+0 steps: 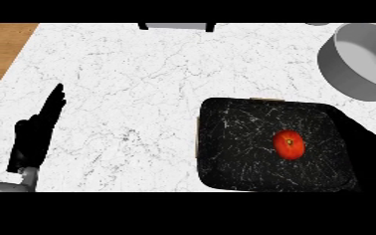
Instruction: Pick the tomato from the tray and place it in the pot
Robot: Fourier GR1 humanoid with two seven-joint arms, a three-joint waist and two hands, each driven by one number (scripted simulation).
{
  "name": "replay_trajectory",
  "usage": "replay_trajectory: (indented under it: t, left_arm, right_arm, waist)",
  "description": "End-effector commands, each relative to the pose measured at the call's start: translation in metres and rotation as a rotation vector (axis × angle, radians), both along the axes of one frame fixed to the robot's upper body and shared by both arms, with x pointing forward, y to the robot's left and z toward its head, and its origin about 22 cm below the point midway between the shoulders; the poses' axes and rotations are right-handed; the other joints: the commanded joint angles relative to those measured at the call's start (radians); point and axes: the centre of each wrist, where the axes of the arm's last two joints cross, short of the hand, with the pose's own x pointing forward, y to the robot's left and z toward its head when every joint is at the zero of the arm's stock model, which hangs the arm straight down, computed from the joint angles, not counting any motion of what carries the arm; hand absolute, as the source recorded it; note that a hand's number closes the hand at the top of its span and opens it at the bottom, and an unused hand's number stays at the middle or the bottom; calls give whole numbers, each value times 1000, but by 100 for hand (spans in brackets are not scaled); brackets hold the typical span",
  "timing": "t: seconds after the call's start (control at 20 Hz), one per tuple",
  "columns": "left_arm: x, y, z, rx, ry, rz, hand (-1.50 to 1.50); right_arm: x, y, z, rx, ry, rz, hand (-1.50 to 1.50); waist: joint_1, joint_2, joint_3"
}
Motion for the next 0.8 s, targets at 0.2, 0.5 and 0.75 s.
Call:
replay_trajectory:
  t: [0.2,0.5,0.75]
  left_arm:
    - [8,5,3,4,3,3,0]
    - [-2,-2,1,-14,13,19,0]
    - [2,-2,-4,7,3,31,0]
  right_arm:
    - [43,36,-1,-56,231,-61,-150]
    - [59,55,-14,-94,290,-78,-150]
    - [90,65,-25,-127,329,-86,-150]
  waist:
    - [-3,-2,2]
    - [-20,-10,3]
    - [-23,-6,3]
